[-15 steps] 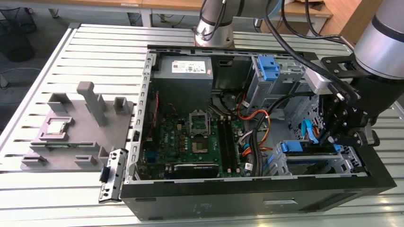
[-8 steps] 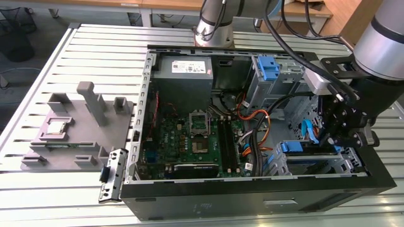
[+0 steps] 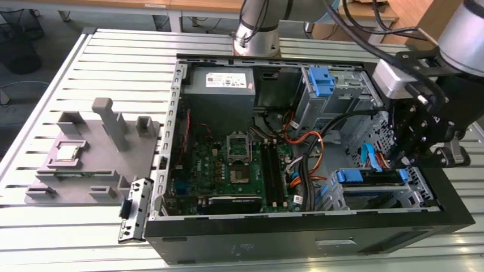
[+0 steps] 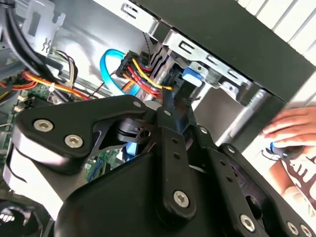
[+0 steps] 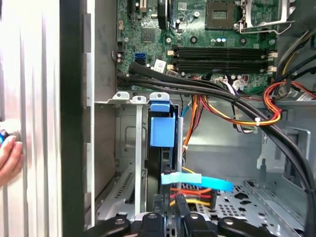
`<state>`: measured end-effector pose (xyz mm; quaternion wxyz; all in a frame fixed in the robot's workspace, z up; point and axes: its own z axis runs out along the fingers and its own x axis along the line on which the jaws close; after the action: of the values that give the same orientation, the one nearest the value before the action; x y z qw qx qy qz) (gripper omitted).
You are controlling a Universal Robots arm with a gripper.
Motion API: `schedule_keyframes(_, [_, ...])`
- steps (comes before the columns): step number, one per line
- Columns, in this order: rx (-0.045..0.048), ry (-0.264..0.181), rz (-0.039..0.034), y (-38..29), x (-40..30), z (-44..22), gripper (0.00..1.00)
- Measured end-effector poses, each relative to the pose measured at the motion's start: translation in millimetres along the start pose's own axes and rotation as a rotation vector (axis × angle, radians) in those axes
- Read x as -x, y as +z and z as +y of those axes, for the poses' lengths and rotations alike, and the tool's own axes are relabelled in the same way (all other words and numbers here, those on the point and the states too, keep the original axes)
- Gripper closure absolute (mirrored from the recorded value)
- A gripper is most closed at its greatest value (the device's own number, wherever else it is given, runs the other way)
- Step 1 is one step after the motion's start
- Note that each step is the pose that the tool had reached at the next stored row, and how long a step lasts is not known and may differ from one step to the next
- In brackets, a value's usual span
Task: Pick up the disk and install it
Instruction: 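Insert the second disk wire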
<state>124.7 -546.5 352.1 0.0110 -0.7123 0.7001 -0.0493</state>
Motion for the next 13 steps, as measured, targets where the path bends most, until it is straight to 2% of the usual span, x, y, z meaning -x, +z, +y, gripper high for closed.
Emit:
schedule_keyframes(3, [0.0000, 0.000, 0.0003, -11.2, -0.7, -1.0, 0.76])
schedule_keyframes(8, [0.0021, 0.000, -0.0016, -11.5, -0.6, -1.1, 0.76])
schedule_keyframes(9, [0.0168, -0.001, -0.0017, -11.3, -0.7, -1.2, 0.76])
schedule_keyframes(13, [0.0873, -0.004, -0.0031, -10.3, -0.6, -1.6, 0.76])
